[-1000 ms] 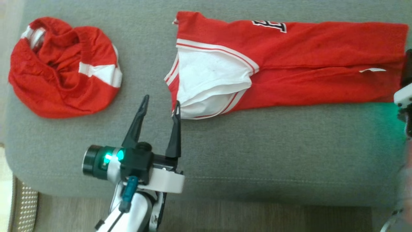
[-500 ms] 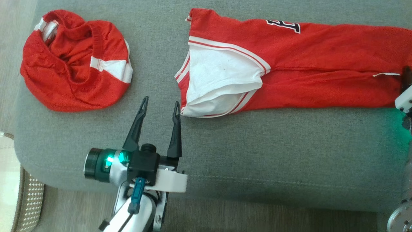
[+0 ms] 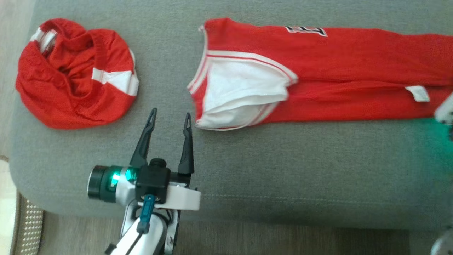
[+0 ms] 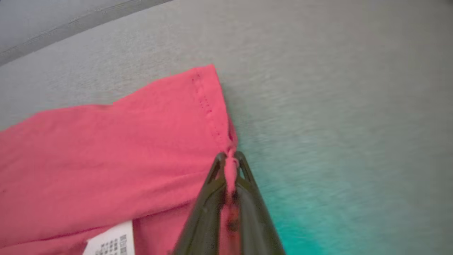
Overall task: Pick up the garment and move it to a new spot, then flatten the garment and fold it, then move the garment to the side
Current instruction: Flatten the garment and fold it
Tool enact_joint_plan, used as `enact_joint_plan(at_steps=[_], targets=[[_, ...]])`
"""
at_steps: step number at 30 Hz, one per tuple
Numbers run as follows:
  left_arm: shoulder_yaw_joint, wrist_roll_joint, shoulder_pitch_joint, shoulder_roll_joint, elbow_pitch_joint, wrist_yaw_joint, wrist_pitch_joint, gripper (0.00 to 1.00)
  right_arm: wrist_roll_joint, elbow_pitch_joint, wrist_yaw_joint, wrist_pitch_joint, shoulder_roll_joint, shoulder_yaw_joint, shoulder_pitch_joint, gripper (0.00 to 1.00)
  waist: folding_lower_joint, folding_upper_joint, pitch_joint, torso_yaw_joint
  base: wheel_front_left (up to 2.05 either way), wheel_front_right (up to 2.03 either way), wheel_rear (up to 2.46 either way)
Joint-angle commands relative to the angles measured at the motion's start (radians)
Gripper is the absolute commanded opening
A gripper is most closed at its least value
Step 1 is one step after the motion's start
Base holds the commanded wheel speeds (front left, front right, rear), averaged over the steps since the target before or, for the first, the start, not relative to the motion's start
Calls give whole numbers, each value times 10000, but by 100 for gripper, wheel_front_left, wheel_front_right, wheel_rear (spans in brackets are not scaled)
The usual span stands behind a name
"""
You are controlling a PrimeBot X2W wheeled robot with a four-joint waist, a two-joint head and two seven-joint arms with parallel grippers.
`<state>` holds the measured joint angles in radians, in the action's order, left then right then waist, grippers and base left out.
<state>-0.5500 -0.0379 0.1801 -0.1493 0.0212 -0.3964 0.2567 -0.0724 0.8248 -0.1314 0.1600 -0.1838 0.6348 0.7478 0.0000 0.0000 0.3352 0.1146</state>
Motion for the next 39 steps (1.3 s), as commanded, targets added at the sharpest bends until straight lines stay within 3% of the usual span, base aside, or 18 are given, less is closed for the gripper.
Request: enact_joint_plan(at_steps=[1, 5, 10, 18, 21, 25, 30, 39], targets=[[367, 49, -53, -75, -310, -26, 51, 100, -190, -608, 7, -197, -517, -201, -129, 0, 0, 0, -27, -75, 0, 0, 0], [353, 31, -108, -124, -384, 90, 51, 100, -464, -1686, 7, -169, -866, -475, -374, 0, 0, 0, -82, -332, 0, 0, 0], [323, 42, -130, -147, -431, 192, 51, 100, -286, -3264, 7, 435, -864, -670, -561, 0, 0, 0, -70, -696, 0, 0, 0], [267, 64, -42, -120, -267, 313, 51, 100, 433, -5472, 7, 1480, -21, -1936, -791, 0, 0, 0, -172, -771, 0, 0, 0], [269, 22, -97, -76, -146, 330, 51, 100, 949, -6920, 7, 1987, 383, -2914, -1271, 0, 0, 0, -350, -645, 0, 0, 0], [220, 12, -161, -1, -58, 354, 51, 100, 1427, -7953, 7, 2381, 846, -3800, -1597, 0, 0, 0, -522, -458, 0, 0, 0], [128, 44, -150, 95, 53, 400, 51, 100, 1992, -7982, 7, 2448, 1282, -4606, -1564, 0, 0, 0, -660, -116, 0, 0, 0], [-25, 37, -123, 297, 235, 474, 51, 100, 3551, -6145, 7, 1571, 1333, -6124, -1336, 0, 0, 0, -772, 859, 0, 0, 0]])
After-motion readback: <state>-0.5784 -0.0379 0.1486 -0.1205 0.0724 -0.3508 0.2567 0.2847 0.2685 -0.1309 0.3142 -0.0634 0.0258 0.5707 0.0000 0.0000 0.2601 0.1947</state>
